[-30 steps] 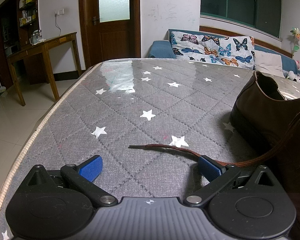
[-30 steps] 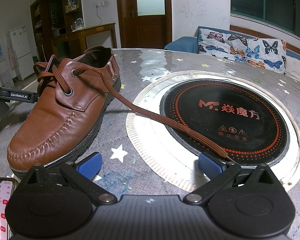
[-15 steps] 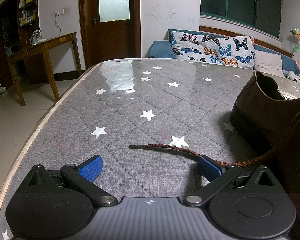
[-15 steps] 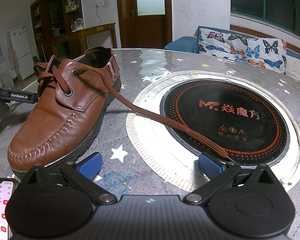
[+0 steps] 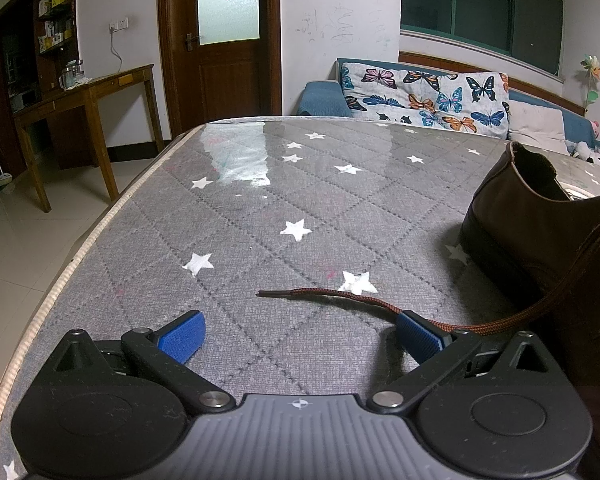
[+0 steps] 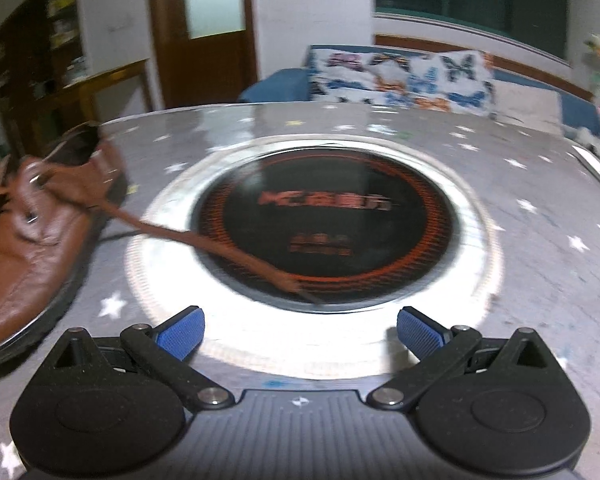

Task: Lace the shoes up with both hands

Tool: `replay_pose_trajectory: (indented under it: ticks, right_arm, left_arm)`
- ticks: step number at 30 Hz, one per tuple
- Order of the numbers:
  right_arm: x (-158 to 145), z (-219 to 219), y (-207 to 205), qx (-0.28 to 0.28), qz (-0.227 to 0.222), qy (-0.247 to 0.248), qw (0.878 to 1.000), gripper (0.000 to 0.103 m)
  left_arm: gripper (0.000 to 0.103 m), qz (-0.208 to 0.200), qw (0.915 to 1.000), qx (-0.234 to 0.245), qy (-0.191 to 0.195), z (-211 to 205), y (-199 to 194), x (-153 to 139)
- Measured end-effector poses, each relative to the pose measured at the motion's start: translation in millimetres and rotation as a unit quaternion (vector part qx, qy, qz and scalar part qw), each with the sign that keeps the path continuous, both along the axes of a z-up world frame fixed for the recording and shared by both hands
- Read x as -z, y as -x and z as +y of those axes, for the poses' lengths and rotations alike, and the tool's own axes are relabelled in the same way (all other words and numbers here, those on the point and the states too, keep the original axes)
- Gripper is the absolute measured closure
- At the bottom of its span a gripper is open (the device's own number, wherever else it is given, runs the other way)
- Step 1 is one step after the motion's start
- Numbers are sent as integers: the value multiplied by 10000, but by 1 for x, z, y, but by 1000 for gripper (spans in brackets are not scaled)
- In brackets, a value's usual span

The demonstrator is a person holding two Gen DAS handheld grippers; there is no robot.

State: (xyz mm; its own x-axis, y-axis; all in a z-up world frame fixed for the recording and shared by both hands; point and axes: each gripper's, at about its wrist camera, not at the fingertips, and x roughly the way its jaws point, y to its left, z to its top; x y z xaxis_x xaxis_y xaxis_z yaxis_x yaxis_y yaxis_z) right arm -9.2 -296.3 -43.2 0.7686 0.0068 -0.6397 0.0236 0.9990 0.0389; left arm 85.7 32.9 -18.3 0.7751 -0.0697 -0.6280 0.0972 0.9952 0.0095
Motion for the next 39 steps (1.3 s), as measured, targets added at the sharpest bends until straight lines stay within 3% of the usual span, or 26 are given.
replay_pose_trajectory:
  ticks: [15,32,39]
  right_arm:
    - [1,-63,0,1399,-159,-107,9900,0]
    - [5,-81,-18,1986,-135,-24,9800,0]
    - [8,-80,-32,2135,9,236,9766,0]
  left_arm:
    - [0,-1,10000,0,0,0,0,0]
    - [0,-2,10000,0,0,0,0,0]
    - [0,-3,10000,1,0,0,0,0]
